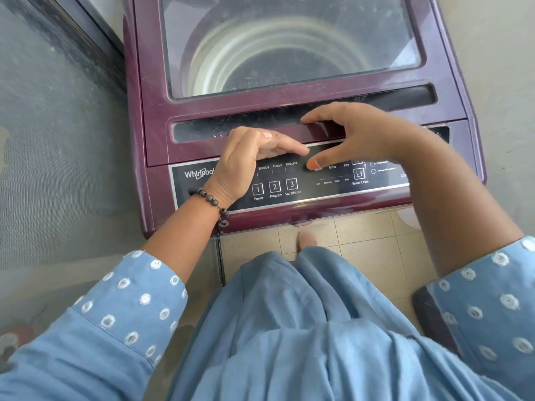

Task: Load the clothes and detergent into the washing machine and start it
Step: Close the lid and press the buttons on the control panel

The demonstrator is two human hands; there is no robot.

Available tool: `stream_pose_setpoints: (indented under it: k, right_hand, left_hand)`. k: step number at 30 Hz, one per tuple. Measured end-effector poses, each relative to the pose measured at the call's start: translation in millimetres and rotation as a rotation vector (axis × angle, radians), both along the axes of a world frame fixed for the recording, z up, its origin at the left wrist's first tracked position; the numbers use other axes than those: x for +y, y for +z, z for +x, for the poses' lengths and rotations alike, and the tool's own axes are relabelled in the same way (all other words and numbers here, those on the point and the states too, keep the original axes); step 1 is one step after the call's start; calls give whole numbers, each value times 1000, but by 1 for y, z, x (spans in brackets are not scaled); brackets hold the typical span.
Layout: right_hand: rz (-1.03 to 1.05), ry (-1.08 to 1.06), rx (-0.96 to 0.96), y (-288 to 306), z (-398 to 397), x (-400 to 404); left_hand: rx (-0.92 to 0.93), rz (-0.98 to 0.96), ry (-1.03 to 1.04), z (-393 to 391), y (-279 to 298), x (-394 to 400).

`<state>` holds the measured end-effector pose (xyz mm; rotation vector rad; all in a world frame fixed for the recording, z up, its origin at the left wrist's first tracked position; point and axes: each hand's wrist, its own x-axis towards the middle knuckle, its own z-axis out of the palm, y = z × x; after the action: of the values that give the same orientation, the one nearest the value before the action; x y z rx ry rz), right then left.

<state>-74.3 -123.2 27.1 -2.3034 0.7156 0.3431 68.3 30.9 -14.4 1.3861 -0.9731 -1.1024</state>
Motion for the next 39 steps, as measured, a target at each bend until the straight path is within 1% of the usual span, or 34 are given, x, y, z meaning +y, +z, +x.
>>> stream_pose_setpoints:
  k: [5, 9, 13, 20, 23, 30, 39]
  right_hand:
    - [-28, -111, -33, 2, -12, -11]
    - [-87, -148, 6, 5, -24, -20]
    - [-131, -132, 62, 8, -35, -31]
    - [-92, -63, 93, 7, -41, -41]
    - [-97, -34, 99, 4, -42, -43]
    - [-206, 16, 129, -5, -38, -45]
    - [-204, 14, 148, -8, -39, -45]
  left_hand:
    - [25, -22, -72, -2, 5, -10]
    - [30, -63, -150, -15, 12, -30]
    - [-13, -69, -196, -27, 10, -51]
    - [-84, -51, -219, -35, 6, -71]
    - [-80, -43, -231, -39, 6, -77]
    - [-28, -38, -253, -45, -1, -80]
    - [-29, -6, -252, -44, -1, -74]
